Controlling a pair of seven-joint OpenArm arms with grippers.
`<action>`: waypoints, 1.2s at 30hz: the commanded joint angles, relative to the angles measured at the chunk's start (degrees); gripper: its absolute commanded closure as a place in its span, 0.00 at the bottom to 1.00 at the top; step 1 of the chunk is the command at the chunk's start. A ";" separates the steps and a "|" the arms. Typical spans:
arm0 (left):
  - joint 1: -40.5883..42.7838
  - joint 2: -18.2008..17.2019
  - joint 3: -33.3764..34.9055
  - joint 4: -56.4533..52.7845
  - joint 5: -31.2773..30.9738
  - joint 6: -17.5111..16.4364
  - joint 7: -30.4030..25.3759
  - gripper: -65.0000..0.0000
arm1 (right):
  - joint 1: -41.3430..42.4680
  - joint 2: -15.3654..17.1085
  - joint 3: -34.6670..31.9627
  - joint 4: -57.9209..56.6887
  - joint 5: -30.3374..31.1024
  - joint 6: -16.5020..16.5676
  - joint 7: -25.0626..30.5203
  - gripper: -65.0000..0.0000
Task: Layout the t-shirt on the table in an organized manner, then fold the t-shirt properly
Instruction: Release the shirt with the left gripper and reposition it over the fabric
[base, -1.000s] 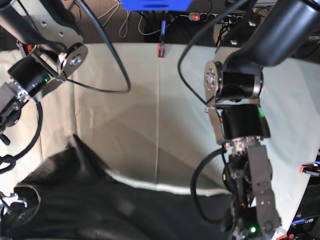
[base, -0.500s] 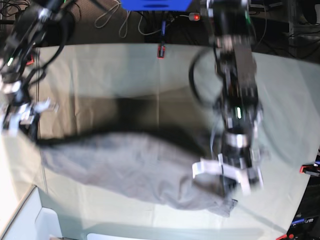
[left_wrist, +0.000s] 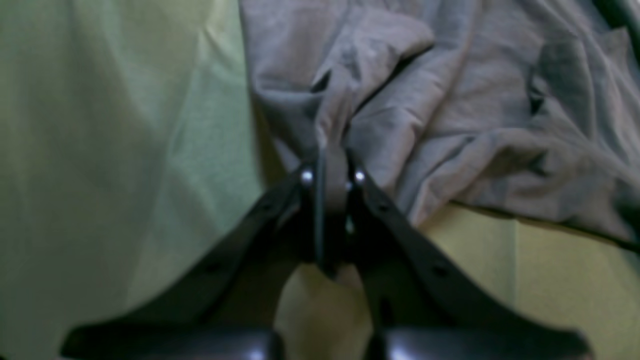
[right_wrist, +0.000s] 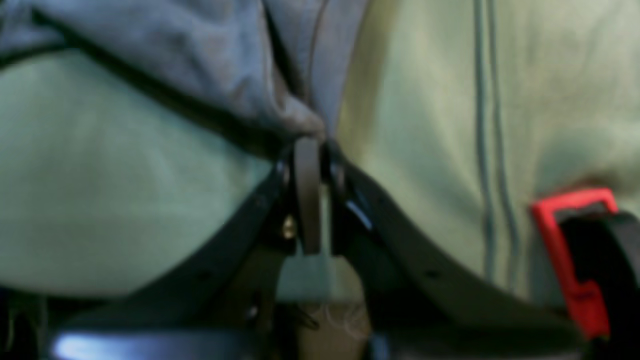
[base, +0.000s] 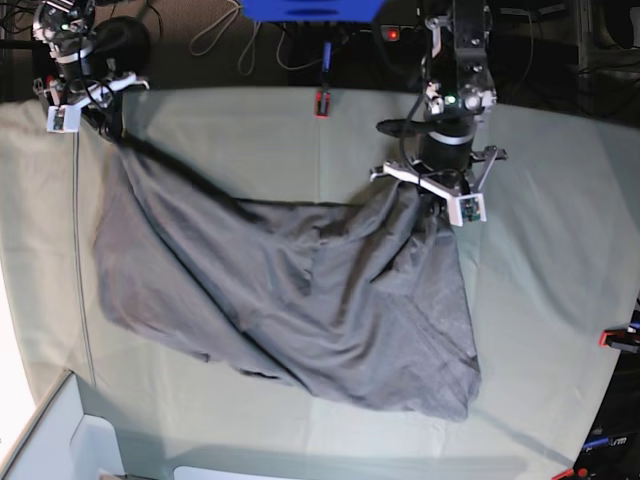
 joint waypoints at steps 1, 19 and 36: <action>0.46 -0.60 -0.88 2.07 0.14 -0.01 -1.29 0.97 | -0.93 1.08 0.38 0.55 1.28 0.21 1.62 0.87; -1.38 -0.25 -5.19 12.26 0.14 0.43 -1.37 0.40 | -0.05 1.78 5.13 11.10 7.69 0.21 1.27 0.60; -29.69 -0.34 -3.69 -32.92 0.14 0.17 -1.81 0.40 | -3.83 -1.29 6.97 13.56 7.61 0.21 1.35 0.60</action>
